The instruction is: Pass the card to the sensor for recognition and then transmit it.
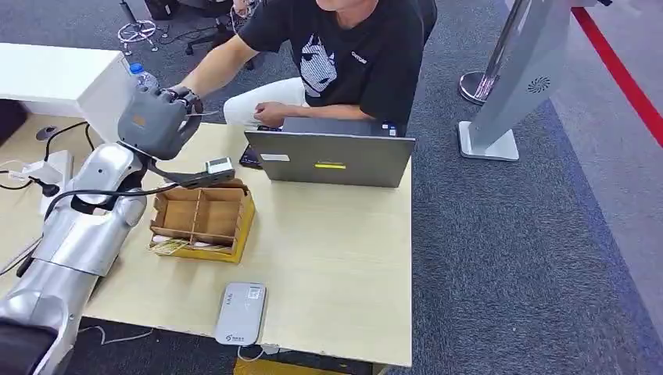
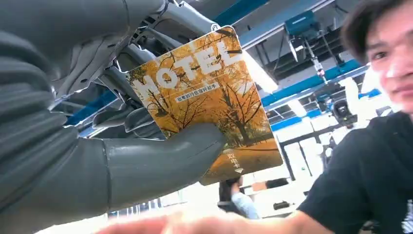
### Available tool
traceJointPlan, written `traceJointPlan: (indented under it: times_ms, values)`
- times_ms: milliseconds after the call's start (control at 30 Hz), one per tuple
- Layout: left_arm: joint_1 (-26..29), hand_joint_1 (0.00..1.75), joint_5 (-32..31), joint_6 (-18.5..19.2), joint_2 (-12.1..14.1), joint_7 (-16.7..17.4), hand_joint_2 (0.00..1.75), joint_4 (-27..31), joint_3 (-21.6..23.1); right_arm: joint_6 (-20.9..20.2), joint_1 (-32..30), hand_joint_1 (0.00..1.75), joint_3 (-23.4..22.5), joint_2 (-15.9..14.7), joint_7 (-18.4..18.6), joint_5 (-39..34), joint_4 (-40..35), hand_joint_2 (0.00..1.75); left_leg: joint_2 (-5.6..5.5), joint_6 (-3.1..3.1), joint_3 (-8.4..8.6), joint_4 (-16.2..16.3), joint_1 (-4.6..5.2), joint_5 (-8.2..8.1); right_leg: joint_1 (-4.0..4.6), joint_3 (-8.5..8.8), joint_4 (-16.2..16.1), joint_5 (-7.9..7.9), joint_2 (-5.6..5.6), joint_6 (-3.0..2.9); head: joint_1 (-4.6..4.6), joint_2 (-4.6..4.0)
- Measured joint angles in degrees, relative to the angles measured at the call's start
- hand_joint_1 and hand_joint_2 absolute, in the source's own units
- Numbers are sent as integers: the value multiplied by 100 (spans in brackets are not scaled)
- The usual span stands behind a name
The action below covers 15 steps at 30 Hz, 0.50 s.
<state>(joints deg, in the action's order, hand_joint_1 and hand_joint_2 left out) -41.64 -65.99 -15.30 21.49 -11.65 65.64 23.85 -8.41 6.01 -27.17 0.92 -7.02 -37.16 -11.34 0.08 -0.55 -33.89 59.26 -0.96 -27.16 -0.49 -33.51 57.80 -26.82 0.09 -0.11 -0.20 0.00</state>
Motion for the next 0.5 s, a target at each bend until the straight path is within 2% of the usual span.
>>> traceJointPlan:
  times_ms: [433, 467, 500]
  values:
    - [28, 175, 7, -144, 90, -9, 175, -35, -133, 0, 4, 0, 9, 2, -4, 2, 2, 175, 0, 0, -1, 0, 1, 0, -1, 0, 0, 0, 1, 0, 0, 0]
    - [41, 166, -2, -155, 92, -18, 175, -35, -135, 0, 3, 0, 9, 2, -4, 2, 2, 175, 0, 0, -1, 0, 1, 0, -1, 0, 0, 0, 1, 0, 0, 0]
    - [56, 150, -7, -186, 96, -24, 175, -35, -135, 0, 3, 0, 9, 2, -9, 2, 2, 175, 0, 0, -1, -1, 1, 0, -1, -1, 0, 0, 1, 0, 0, 0]
